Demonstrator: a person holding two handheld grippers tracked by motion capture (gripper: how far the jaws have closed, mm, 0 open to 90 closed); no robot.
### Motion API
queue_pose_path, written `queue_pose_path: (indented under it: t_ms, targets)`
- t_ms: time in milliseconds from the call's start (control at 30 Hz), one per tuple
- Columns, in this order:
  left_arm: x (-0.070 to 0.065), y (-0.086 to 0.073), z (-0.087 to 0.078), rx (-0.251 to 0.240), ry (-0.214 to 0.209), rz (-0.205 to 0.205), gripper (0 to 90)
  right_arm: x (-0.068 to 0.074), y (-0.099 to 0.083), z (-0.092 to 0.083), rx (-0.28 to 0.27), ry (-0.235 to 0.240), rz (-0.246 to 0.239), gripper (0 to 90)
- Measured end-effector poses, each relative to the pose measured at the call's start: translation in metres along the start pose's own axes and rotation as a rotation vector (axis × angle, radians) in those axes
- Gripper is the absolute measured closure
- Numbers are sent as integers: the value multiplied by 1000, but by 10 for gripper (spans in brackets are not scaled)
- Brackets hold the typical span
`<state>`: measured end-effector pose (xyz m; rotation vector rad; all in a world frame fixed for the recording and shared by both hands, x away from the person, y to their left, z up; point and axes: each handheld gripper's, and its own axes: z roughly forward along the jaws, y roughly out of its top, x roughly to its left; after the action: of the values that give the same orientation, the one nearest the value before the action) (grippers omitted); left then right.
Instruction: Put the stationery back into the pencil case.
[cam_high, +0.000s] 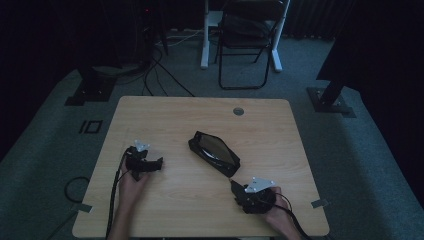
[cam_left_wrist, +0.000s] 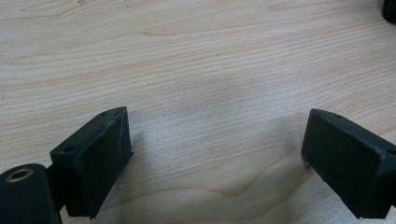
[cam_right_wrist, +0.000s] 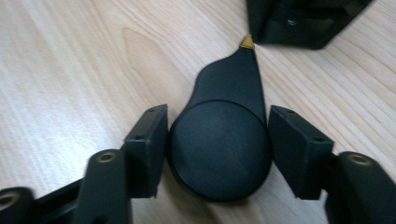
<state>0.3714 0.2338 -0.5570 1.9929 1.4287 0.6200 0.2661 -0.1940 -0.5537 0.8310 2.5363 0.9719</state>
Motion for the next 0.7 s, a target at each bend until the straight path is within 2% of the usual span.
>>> queue_pose_path:
  t_ms: [100,233,500,567,700]
  targets:
    - [0,0,0,0,0,0,85,-4,-1,0,0,-13,15,343]
    - [0,0,0,0,0,0,85,-8,-1,1,4,-7,34,343]
    - [0,0,0,0,0,0,85,-7,3,3,-9,11,35,314]
    - [0,0,0,0,0,0,85,-6,3,5,3,4,30,315]
    - [0,0,0,0,0,0,85,-10,2,4,7,-8,50,346]
